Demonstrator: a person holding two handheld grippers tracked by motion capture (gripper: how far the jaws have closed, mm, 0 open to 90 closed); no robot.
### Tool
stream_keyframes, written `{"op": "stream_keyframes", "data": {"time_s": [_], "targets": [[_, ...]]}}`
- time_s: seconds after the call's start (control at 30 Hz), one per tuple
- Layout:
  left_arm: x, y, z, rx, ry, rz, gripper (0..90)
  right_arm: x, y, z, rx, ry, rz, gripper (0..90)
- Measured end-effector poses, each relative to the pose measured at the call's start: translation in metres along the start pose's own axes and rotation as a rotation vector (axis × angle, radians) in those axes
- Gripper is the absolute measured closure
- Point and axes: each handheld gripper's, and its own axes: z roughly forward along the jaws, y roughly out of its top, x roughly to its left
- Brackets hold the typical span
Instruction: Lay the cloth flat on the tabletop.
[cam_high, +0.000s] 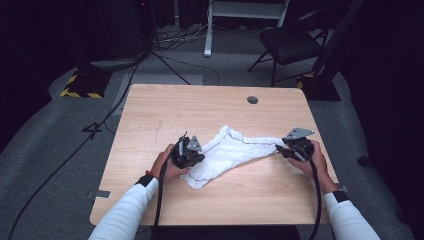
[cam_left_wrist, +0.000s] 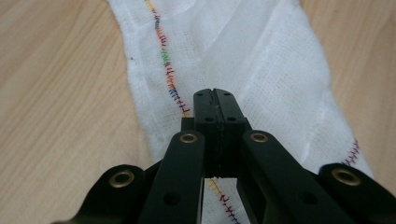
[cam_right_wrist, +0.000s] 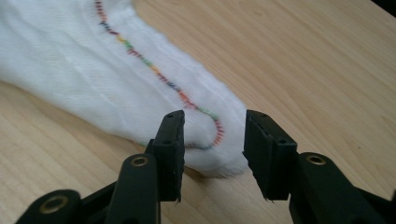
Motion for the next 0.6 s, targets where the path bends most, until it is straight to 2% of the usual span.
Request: {"op": "stream_keyframes", "data": {"time_s": [0.1,0.23,0.3,0.37,0.4,0.53,0.6], "targets": [[-0.009,-0.005,-0.003,0.013,-0.031,0.015,89.3,0.000,0.000,-0.001,-0.004,0.022,0.002,56.1],[-0.020,-0.008,-0.005,0.021,-0.044,0.019,88.2,0.008,0.003,0.001,-0.026,0.096,0.000,53.9],[-0.024,-0.010,-0.007,0.010,-0.042,0.017,84.5,0.014,0.005,0.003,-0.025,0.115,-0.014,53.7],[-0.027,-0.012,-0.008,-0.004,-0.077,0.009,81.9,0.019,0.007,0.004,-0.031,0.156,-0.010,51.7],[-0.029,-0.013,-0.008,-0.008,-0.079,0.009,79.9,0.021,0.007,0.004,-0.034,0.172,-0.010,49.6],[-0.037,-0.014,-0.006,0.018,-0.088,0.036,74.1,0.030,0.011,0.006,-0.046,0.221,-0.035,41.0],[-0.039,-0.012,-0.004,0.023,-0.100,0.043,72.6,0.036,0.015,0.008,-0.056,0.241,-0.056,39.7]]}}
